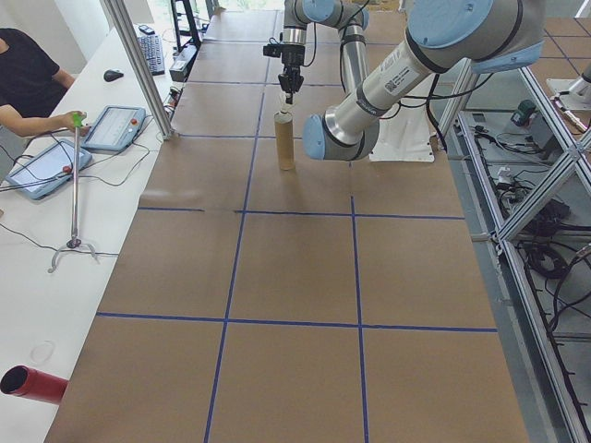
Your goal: Collect badminton balls into bucket
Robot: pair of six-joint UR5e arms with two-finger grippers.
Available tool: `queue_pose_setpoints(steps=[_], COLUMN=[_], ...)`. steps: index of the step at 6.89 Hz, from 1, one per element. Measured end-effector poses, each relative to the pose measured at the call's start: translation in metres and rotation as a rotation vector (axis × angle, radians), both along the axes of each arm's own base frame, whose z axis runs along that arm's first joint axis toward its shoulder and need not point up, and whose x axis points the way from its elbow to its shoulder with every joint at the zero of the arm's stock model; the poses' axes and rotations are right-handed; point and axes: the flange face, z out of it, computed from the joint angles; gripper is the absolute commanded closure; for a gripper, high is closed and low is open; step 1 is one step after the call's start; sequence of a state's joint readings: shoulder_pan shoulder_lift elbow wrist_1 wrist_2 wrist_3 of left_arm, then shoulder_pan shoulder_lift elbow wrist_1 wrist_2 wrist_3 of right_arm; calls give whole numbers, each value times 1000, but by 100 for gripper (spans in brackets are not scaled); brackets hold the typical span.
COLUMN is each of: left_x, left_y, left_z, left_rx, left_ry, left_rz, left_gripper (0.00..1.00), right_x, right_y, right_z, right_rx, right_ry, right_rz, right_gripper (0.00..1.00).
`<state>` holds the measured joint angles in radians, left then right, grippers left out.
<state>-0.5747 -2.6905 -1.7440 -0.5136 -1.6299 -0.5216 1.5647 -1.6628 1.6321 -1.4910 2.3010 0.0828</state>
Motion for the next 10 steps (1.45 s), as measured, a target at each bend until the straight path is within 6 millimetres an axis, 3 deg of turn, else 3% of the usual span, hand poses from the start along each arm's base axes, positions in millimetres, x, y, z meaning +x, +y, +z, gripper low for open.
queue_pose_setpoints(steps=[3, 4, 5, 7, 10], left_x=[-2, -3, -2, -3, -20], left_y=[2, 2, 2, 4, 14], left_z=[0, 1, 1, 3, 9], left_rx=[7, 8, 10, 17, 43], left_ry=[11, 14, 19, 33, 72], left_rz=[1, 1, 0, 1, -1], left_gripper=[99, 33, 0, 0, 0], right_x=[0, 0, 0, 0, 0], right_y=[0, 0, 0, 0, 0], right_z=[0, 0, 0, 0, 0], right_rx=[0, 0, 0, -1, -1], right_ry=[0, 0, 0, 0, 0], right_rz=[1, 0, 0, 1, 1], right_gripper=[0, 0, 0, 0, 0])
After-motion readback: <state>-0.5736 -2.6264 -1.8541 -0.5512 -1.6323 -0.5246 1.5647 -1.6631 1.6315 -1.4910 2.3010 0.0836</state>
